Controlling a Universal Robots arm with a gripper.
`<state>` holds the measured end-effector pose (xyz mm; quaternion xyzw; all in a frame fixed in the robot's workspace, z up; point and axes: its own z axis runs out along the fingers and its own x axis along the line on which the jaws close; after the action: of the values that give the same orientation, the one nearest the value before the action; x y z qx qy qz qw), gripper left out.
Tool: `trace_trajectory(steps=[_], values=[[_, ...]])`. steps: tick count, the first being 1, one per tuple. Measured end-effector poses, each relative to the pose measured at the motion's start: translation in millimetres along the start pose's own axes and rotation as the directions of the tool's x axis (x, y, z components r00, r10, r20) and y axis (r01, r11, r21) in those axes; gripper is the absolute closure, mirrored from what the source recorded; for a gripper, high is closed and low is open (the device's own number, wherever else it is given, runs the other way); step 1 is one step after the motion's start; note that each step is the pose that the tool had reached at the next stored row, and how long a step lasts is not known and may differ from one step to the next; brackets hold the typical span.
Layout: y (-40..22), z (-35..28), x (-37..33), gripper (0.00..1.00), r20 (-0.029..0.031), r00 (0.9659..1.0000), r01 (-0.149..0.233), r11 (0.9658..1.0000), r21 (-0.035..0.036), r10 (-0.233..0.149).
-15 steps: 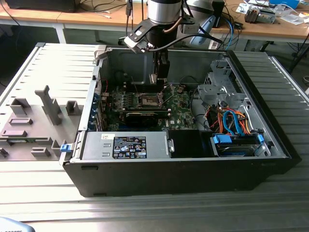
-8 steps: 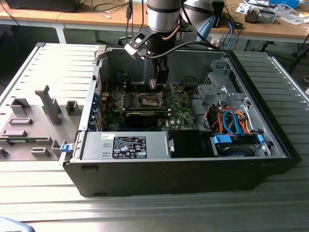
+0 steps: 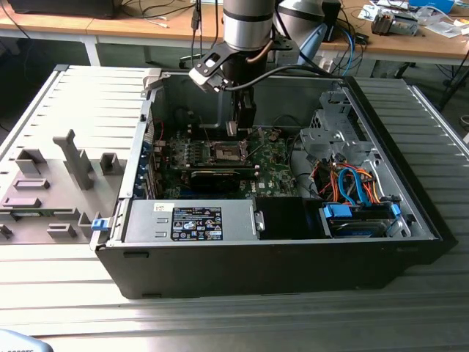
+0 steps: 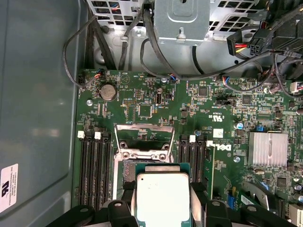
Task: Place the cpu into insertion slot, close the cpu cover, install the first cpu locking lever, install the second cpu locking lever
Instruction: 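Place the cpu into insertion slot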
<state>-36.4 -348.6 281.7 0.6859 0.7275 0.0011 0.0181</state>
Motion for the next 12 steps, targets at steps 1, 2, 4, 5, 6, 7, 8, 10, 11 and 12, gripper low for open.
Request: trace_trajectory(steps=[1,2,4,5,6,7,8,10,11,12], values=[[0.0,0.5,0.0,0.45,0.0002,1.0,0.0,1.0,0.0,0.0],[0.0,2.2,0.1,0.45,0.0002,1.0,0.0,1.0,0.0,0.0],[-0.1,2.3,0.1,0.45,0.0002,1.0,0.0,1.0,0.0,0.0],[0.0,2.4,0.1,0.45,0.0002,1.0,0.0,1.0,0.0,0.0],[-0.1,2.4,0.1,0.45,0.0002,1.0,0.0,1.0,0.0,0.0],[-0.1,5.5,0.2,0.45,0.0006,1.0,0.0,1.0,0.0,0.0],[-0.2,7.6,0.2,0.45,0.0007,1.0,0.0,1.0,0.0,0.0],[-0.2,7.7,0.2,0.45,0.0006,1.0,0.0,1.0,0.0,0.0],[-0.2,7.8,0.2,0.45,0.0006,1.0,0.0,1.0,0.0,0.0],[-0.3,7.9,0.2,0.45,0.0006,1.0,0.0,1.0,-0.0001,0.0]])
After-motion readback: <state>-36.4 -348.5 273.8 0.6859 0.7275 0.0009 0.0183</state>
